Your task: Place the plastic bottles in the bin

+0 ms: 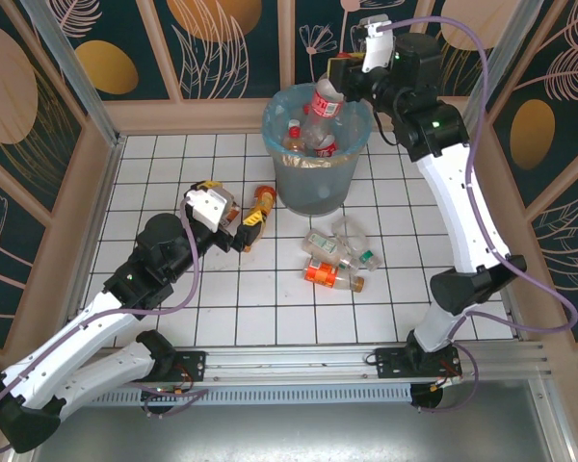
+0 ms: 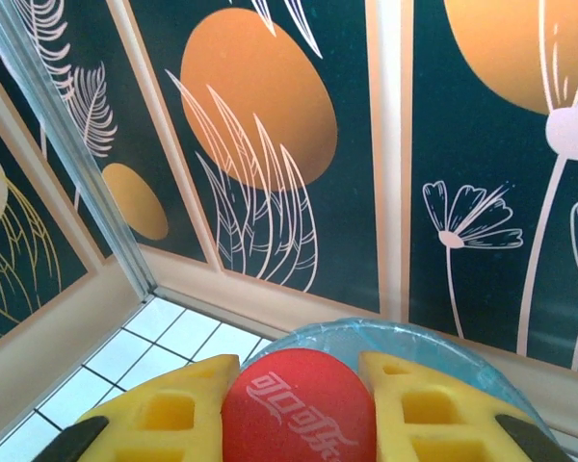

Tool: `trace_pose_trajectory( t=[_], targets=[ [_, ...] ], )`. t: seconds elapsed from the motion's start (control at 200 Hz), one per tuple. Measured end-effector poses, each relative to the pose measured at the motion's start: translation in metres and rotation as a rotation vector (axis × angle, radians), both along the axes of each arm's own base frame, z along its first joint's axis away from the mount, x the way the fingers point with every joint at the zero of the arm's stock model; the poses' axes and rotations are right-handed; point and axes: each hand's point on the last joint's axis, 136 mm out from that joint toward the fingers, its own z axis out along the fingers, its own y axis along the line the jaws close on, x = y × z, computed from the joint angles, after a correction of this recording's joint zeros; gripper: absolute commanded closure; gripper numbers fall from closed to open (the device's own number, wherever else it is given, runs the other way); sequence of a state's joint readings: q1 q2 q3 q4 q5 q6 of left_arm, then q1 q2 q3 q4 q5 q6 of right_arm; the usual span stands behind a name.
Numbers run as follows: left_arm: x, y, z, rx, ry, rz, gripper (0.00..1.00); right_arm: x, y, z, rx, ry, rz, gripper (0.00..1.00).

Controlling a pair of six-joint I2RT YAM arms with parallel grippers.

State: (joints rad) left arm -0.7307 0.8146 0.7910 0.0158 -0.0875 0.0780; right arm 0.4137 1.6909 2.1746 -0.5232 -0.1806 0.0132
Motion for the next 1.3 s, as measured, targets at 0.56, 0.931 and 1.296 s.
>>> trace_pose_trajectory(
  t=[0.56,0.931,1.296],
  targets=[
    [-0.002,0.002,0.003,-0.01,-0.005,0.001,0.02,0.032,0.039,-0.129,-0.126,0.248,0.175,0.96],
    [-0.003,0.005,0.003,-0.012,-0.009,0.009,0.01,0.043,0.056,-0.183,-0.192,0.286,0.278,0.83],
    [-0.001,0.007,0.001,-0.007,-0.008,0.027,0.01,0.042,0.06,-0.172,-0.186,0.281,0.29,0.37]
  ],
)
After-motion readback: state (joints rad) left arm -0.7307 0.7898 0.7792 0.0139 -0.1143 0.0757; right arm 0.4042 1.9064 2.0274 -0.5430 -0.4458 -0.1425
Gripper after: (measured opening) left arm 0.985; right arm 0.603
